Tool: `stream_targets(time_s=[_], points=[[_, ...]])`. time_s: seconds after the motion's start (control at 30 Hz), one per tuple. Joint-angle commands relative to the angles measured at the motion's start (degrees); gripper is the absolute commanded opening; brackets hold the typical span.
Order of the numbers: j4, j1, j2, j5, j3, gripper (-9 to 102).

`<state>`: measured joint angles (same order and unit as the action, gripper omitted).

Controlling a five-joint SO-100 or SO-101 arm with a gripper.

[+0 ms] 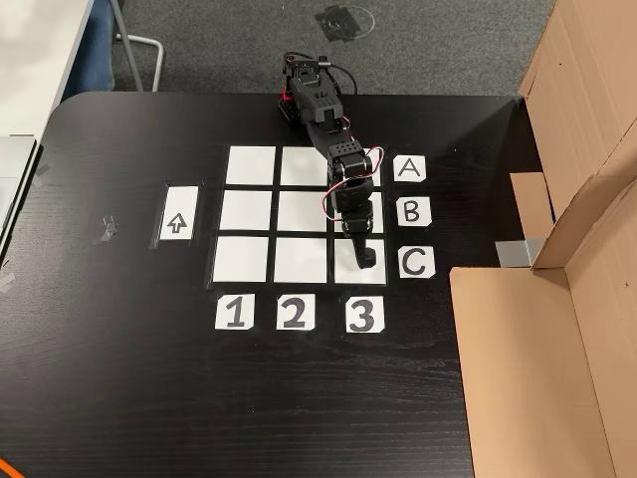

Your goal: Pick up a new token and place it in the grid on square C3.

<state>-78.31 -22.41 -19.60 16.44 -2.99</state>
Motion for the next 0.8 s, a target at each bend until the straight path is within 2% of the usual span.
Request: stream_targets(time_s=[0.0,0.17,0.43,0.67,0.77], points=[[0.6,-0.5,-0.7,-0.6,2.3,0],[0.4,-0.4,-0.7,-0.5,2.3,3],[-0.4,-0.6,-0.7,-0.5,1.8,38],[-0.4,-0.4,-2.8,-0.4,-0.2,49],[1.6,-0.4,-7.6,-0.4,-6.6,52]])
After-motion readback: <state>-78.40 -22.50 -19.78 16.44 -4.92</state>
